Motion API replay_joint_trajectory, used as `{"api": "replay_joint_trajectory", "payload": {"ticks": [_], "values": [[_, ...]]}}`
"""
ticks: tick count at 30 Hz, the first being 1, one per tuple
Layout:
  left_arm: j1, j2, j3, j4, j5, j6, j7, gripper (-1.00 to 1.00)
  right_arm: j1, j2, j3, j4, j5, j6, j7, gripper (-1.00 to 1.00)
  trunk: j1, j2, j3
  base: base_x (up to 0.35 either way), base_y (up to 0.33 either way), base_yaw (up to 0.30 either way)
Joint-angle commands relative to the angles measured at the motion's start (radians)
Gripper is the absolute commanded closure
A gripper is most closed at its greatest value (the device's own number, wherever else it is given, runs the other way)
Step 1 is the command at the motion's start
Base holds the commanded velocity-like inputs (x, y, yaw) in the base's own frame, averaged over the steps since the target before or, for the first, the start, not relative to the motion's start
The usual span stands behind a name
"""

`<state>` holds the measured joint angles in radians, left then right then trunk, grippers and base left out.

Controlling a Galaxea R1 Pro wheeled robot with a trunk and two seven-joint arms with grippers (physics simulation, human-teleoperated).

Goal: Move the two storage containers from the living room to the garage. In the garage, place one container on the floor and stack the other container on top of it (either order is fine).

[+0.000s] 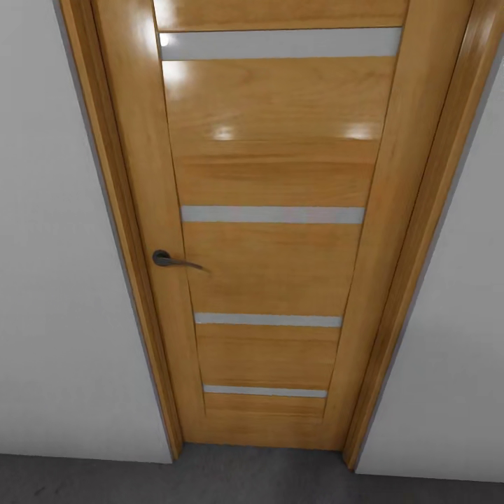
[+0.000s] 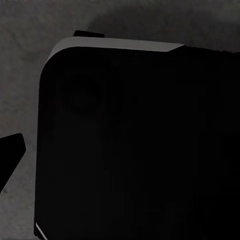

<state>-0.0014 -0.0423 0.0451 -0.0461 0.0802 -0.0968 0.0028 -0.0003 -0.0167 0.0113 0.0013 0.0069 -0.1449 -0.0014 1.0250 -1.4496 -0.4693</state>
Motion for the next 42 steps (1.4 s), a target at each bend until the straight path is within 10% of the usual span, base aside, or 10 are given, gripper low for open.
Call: {"api": "replay_joint_trajectory", "payload": {"ticks": [1, 42], "values": [[0.000, 0.000, 0.003, 0.000, 0.007, -0.001, 0.000, -1.00, 0.000, 0.000, 0.001, 0.000, 0.001, -0.004, 0.000, -1.00, 0.000, 0.000, -0.001, 0.000, 0.000, 0.000], [0.000, -0.001, 0.002, -0.003, 0.007, -0.003, 0.000, -1.00, 0.000, 0.003, 0.001, 0.000, 0.002, -0.003, 0.000, -1.00, 0.000, 0.000, -0.001, 0.000, -0.009, 0.001]]}}
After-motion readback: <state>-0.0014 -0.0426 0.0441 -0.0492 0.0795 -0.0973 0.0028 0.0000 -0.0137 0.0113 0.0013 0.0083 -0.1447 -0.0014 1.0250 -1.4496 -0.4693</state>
